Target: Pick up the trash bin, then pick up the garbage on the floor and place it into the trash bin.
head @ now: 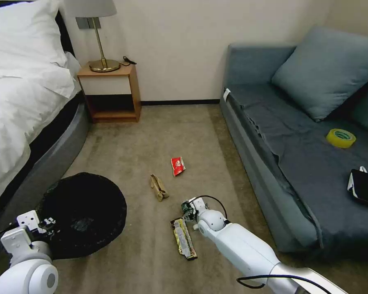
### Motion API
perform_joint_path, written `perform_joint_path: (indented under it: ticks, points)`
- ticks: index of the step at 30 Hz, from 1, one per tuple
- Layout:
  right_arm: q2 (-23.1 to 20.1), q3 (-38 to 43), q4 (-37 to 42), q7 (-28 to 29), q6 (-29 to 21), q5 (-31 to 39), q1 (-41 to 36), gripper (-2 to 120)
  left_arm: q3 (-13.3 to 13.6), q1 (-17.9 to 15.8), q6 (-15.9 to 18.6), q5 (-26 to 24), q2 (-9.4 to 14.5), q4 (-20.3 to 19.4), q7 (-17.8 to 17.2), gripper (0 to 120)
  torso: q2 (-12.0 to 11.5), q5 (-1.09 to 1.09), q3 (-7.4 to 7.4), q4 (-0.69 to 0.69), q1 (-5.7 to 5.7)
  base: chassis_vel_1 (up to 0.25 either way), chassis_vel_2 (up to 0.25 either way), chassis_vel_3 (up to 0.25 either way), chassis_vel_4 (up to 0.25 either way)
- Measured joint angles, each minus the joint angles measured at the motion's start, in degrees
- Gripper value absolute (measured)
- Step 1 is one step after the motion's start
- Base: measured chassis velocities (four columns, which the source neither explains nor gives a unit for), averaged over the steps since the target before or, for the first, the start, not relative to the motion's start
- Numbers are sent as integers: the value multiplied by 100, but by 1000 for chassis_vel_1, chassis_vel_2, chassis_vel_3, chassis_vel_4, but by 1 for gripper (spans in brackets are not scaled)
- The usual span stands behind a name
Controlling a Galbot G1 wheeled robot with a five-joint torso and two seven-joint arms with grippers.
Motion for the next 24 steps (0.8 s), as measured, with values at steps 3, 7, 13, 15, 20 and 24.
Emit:
perform_joint_path:
  ticks: [3, 7, 13, 15, 20, 24]
  points:
    - [45, 10, -79, -23, 76, -48, -19, 100, -24, 20, -13, 7, -10, 0, 0, 2, 0, 0, 0, 0, 0, 0, 0, 0, 0]
    - [94, -3, -127, -52, 139, -121, -73, 100, -28, 29, -32, 20, -19, 8, 2, 2, 0, 0, 0, 0, 0, 0, 0, 0, 0]
    - [218, 1, -291, -73, 219, -241, -123, 92, -7, 9, -43, 36, -20, 36, 4, 2, 0, 0, 0, 0, 0, 0, 0, 0, 0]
    - [238, 5, -340, -83, 266, -274, -137, 82, 11, -2, -45, 38, -18, 38, 6, 2, 0, 0, 0, 0, 0, 0, 0, 0, 0]
    - [226, 25, -348, -94, 310, -292, -177, 66, 36, -10, -68, 72, -24, 72, 12, 2, 0, 0, 0, 0, 0, 0, 0, 0, 0]
    - [197, 31, -330, -107, 344, -317, -208, 52, 52, -11, -82, 103, -34, 91, 18, 2, 1, 0, 0, 0, 0, 0, 0, 0, 0]
